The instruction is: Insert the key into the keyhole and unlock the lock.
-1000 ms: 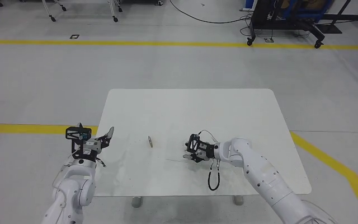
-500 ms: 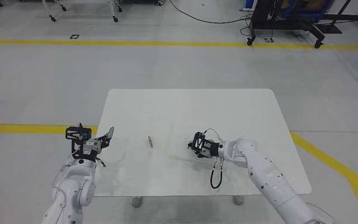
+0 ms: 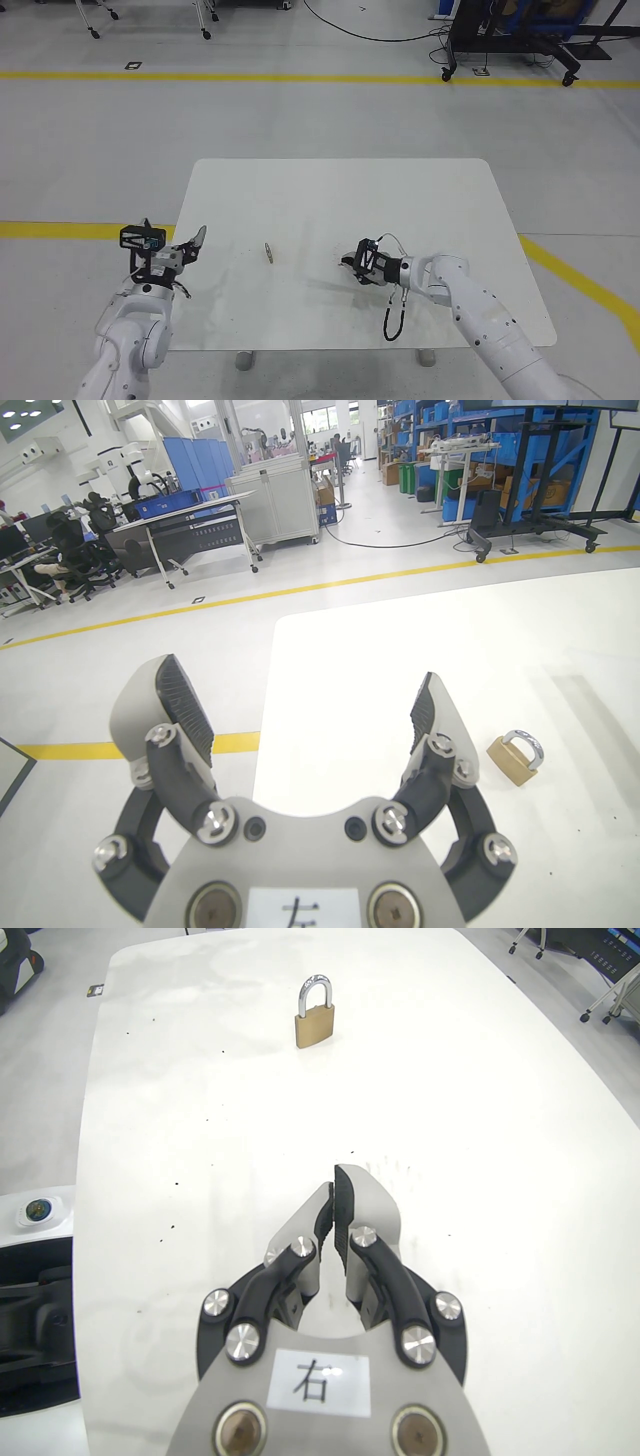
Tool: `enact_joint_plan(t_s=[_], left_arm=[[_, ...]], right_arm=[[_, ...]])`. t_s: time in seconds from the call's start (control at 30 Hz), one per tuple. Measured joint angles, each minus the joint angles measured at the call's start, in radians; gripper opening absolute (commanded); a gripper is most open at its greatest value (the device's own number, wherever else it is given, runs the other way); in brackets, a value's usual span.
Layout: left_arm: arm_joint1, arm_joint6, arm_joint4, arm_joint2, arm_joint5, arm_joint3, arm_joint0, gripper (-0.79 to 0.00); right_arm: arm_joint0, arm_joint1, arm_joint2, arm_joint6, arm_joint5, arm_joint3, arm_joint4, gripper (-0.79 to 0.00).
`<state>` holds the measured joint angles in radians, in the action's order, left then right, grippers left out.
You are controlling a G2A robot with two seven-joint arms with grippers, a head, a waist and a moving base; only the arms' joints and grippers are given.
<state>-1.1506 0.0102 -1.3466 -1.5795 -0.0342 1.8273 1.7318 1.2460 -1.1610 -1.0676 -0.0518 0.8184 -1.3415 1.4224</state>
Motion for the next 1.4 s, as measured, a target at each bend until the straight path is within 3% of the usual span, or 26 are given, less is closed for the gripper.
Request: enact_joint_plan(t_s=[0.1, 0.3, 0.53, 0.77, 1.03, 1.4], left_arm=[[-0.001, -0.017, -0.016, 0.049, -0.068, 0.044, -0.023, 0.000], [-0.012, -0.137, -0.073, 0.223, -0.209, 0.050, -0.185, 0.000], [-0.049, -0.314, -0.158, 0.471, -0.277, -0.118, -0.442, 0.000], [-0.097, -0.427, -0.275, 0.647, -0.206, -0.318, -0.634, 0.000], [-0.140, -0.464, -0.307, 0.754, -0.186, -0.470, -0.728, 0.000], [-0.162, -0.443, -0.388, 0.787, -0.136, -0.598, -0.746, 0.000]], right_arm=[[-0.009, 0.001, 0.009, 0.040, 0.018, -0.007, 0.017, -0.785], [-0.016, 0.004, 0.024, 0.146, -0.006, -0.001, 0.091, -0.785], [-0.037, 0.001, 0.070, 0.311, -0.027, 0.077, 0.175, -0.785], [-0.071, -0.001, 0.109, 0.430, -0.050, 0.143, 0.250, -0.785], [-0.083, 0.004, 0.108, 0.536, -0.100, 0.179, 0.287, -0.785], [-0.097, 0.004, 0.103, 0.580, -0.116, 0.233, 0.244, -0.785]])
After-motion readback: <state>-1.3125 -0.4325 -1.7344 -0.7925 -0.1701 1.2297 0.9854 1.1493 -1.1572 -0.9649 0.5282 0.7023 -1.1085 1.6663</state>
